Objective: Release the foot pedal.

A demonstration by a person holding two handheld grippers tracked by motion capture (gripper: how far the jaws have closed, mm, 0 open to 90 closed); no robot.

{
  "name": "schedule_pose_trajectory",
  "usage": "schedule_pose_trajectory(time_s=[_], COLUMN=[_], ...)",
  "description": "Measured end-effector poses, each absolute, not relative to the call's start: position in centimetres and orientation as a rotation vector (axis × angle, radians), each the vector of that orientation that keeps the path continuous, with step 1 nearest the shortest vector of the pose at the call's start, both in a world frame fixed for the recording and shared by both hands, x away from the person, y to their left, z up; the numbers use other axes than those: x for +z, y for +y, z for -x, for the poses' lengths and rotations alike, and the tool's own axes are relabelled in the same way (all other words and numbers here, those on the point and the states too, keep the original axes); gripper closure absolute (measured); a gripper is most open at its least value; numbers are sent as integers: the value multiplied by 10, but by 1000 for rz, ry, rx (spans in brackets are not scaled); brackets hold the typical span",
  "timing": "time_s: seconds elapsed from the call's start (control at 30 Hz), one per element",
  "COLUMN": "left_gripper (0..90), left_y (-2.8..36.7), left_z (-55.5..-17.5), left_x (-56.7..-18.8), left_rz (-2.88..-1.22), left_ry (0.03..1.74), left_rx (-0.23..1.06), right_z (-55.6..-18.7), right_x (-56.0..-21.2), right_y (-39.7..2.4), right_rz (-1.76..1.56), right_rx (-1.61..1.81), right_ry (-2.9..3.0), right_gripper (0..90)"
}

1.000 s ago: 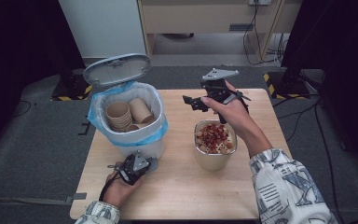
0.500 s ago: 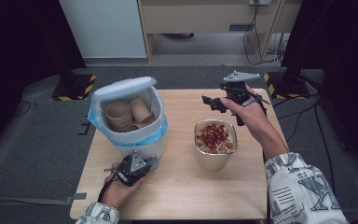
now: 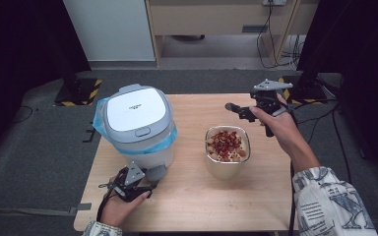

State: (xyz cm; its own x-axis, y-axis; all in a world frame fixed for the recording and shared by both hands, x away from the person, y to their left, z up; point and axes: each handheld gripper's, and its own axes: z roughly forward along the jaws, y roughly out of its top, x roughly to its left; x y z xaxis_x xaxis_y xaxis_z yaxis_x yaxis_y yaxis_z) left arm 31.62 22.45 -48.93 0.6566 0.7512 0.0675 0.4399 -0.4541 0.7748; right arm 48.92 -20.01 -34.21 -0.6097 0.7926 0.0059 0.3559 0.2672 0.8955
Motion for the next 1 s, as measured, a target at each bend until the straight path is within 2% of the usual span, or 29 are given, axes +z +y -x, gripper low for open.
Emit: schedule_pose_trajectory(time_s=[0.07,0.33,1.0], left_gripper=[297,230,242], left_y=[229,231,262], left_z=[-316,-316,-304], left_x=[-489,-491,-491], left_rz=[-2099,-2112,-2080], left_ry=[933,923,1008], left_rx=[512,479,432], right_z=[-489,-484,-466], right_x=[-343,-351,-392], right_y=[-205,-227,-276], right_rz=[-1048,-1070,-1167], right_rx=[1299,1275,1205], right_ry=[2087,2048,2007], right_gripper=[82,81,83])
